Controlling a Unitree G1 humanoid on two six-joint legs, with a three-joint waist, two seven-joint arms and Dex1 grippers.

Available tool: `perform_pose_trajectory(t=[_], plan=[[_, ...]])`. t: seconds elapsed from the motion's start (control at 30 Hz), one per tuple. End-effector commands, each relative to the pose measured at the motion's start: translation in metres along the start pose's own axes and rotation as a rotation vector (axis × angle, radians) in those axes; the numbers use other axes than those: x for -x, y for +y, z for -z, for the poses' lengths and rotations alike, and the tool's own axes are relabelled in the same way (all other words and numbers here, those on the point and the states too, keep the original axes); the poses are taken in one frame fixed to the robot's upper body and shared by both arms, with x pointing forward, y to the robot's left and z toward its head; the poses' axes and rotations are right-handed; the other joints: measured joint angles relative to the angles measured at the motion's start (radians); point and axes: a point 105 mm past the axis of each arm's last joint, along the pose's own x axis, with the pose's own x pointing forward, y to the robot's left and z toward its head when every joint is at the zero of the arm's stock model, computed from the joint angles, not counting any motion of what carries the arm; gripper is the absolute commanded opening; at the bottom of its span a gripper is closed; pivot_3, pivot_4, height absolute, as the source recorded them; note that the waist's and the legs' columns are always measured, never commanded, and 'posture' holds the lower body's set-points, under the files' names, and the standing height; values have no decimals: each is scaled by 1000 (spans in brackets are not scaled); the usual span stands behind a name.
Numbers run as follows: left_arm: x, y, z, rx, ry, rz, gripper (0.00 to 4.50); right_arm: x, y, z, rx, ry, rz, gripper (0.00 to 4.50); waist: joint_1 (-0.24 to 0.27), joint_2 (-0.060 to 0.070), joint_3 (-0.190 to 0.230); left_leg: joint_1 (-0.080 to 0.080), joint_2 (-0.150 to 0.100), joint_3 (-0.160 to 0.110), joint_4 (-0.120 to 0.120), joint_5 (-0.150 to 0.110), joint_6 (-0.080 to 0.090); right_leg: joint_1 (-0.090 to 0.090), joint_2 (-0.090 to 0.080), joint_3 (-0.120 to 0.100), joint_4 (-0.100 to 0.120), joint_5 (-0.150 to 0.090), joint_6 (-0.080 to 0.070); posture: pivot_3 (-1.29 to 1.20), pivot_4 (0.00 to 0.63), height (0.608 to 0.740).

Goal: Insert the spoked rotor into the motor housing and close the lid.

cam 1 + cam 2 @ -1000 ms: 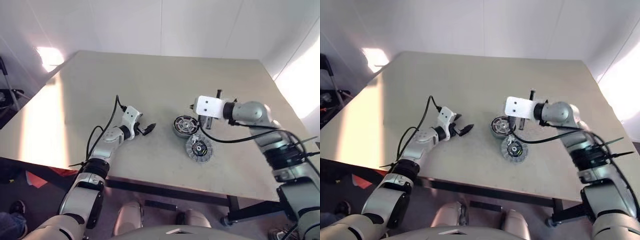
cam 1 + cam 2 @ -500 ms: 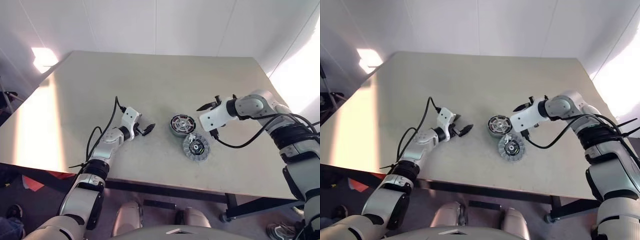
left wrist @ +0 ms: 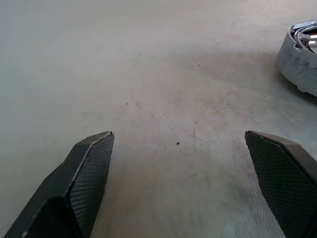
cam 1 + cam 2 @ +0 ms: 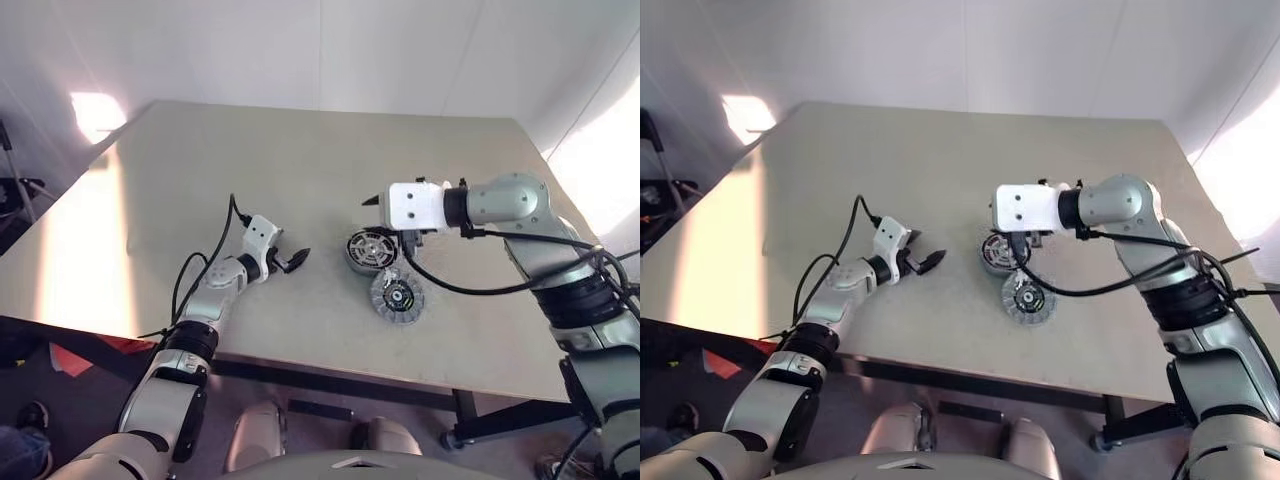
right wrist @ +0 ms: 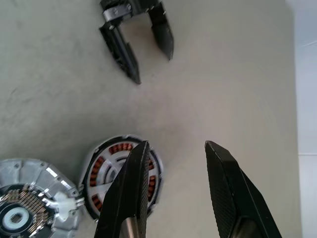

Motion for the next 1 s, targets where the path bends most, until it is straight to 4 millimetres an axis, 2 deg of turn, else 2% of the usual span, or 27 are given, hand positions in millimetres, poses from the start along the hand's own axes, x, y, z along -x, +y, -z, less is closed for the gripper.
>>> perform_pose_trajectory(t=[0.03, 0.17, 0.23, 0.33, 0.53, 0.77, 1.0], plan=[[-2, 1, -14, -23, -40, 3, 4500, 7, 4, 8, 117, 69, -22, 1960, 1, 0, 0, 0, 0, 0, 0, 0, 0, 0, 0, 0, 0, 0, 0, 0, 0, 740], [-2, 1, -13, -23, -37, 4, 4500, -1, 1, -20, -11, -48, 22, 1960, -7, 0, 0, 3, 1, 0, -2, 1, -2, 0, 0, 0, 1, 0, 0, 0, 0, 740], [-2, 1, -12, -22, -36, 5, 4500, -12, 5, -23, -78, -55, 25, 1960, -9, 0, 0, 3, 1, 0, -3, 2, -3, 0, 1, 0, 1, 0, 0, 0, 0, 740], [-1, 1, -12, -20, -36, 4, 4500, -29, 15, -18, -192, -21, 24, 1960, -10, 0, 0, 2, 1, 0, -3, 2, -2, 0, 1, 0, 1, 0, 0, 0, 0, 740], [1, 2, -10, -20, -33, -3, 4500, -48, 28, -8, -341, 37, 13, 1960, -11, 0, 0, 2, 0, 0, -3, 1, -3, 0, 1, 0, 1, 0, 0, 0, 0, 740], [2, 3, -10, -15, -34, -10, 4500, -55, 38, 7, -422, 100, 9, 1960, -13, 0, 0, 3, 0, 0, -4, 1, -3, 0, 1, 0, 0, 0, 0, 0, 0, 740], [3, 2, -9, -12, -36, -12, 4500, -53, 50, 23, -432, 168, -7, 1960, -14, 0, 0, 3, 0, 0, -4, 1, -3, 0, 1, 0, 0, 0, 0, 0, 0, 740]])
